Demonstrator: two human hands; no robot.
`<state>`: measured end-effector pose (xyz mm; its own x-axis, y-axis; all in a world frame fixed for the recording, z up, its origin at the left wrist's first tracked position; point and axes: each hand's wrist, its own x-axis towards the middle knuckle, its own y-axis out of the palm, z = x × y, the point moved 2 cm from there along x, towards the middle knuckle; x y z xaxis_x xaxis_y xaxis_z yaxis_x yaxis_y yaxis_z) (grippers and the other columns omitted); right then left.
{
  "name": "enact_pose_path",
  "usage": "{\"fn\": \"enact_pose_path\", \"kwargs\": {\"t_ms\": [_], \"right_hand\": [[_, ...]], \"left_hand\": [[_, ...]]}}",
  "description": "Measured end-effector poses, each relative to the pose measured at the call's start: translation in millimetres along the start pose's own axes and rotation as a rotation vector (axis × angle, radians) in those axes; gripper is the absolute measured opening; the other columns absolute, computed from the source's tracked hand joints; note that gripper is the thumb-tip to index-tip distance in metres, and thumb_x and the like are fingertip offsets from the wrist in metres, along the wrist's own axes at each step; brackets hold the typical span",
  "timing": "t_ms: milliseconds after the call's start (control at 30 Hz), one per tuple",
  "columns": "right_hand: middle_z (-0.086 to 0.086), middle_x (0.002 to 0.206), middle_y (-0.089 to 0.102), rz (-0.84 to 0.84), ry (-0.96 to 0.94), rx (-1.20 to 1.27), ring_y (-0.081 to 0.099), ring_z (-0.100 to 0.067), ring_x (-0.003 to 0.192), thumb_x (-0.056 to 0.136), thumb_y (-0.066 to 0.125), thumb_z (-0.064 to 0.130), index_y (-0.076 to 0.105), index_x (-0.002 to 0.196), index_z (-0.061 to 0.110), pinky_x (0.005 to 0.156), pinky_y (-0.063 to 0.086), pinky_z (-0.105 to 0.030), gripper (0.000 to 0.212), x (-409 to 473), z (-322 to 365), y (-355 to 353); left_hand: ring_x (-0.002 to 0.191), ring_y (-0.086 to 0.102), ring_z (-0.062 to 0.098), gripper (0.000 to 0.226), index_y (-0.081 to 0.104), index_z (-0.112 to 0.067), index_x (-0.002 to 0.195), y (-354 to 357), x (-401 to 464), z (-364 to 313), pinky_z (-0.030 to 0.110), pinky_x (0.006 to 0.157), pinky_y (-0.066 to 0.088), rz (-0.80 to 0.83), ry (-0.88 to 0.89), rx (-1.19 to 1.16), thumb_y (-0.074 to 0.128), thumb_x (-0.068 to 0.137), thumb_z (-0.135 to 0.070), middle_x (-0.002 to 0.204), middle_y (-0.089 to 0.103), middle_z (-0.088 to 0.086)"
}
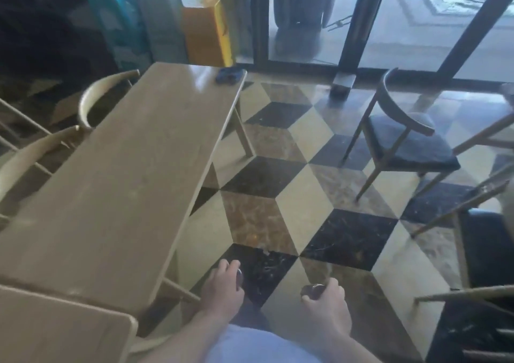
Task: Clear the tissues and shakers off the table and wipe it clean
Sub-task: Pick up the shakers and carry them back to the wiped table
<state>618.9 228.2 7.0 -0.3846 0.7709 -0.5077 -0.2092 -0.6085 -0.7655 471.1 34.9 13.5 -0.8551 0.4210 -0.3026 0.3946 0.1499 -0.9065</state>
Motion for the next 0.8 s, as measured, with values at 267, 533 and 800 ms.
{"fn": "enact_pose_path", "kwargs": {"t_ms": [267,533,800], "right_hand": [[0.003,0.11,0.05,-0.056,0.1,0.047,0.058,-0.022,0.101,0.077,0.064,0.043,0.045,0.114,0.025,0.077,0.05,-0.034,0.046,86.8,42.5,-41.2],[0.004,0.11,0.046,-0.079,0.022,-0.093,0.054,-0.02,0.109,0.078,0.066,0.041,0.042,0.114,0.027,0.087,0.052,-0.036,0.046,207.0,141.1,-101.6],[0.006,0.103,0.041,0.054,-0.246,-0.177,0.051,-0.017,0.098,0.082,0.066,0.042,0.042,0.105,0.026,0.073,0.043,-0.029,0.037,275.7,278.7,-86.6]], "left_hand": [[0.102,0.056,0.021,0.046,0.044,-0.035,0.124,-10.6,116.4,-52.4,0.03,0.075,0.05,0.058,0.094,-0.006,0.058,0.081,-0.027,0.118,0.048,-0.008],[0.09,0.055,0.014,0.046,0.046,-0.036,0.121,-42.8,277.5,-91.5,0.026,0.071,0.056,0.006,0.137,-0.06,0.065,0.079,-0.031,0.11,0.049,-0.011],[0.095,0.054,0.017,0.044,0.047,-0.037,0.118,-68.7,333.5,-75.5,0.03,0.069,0.05,0.043,-0.051,-0.12,0.06,0.077,-0.027,0.109,0.047,-0.01]]}}
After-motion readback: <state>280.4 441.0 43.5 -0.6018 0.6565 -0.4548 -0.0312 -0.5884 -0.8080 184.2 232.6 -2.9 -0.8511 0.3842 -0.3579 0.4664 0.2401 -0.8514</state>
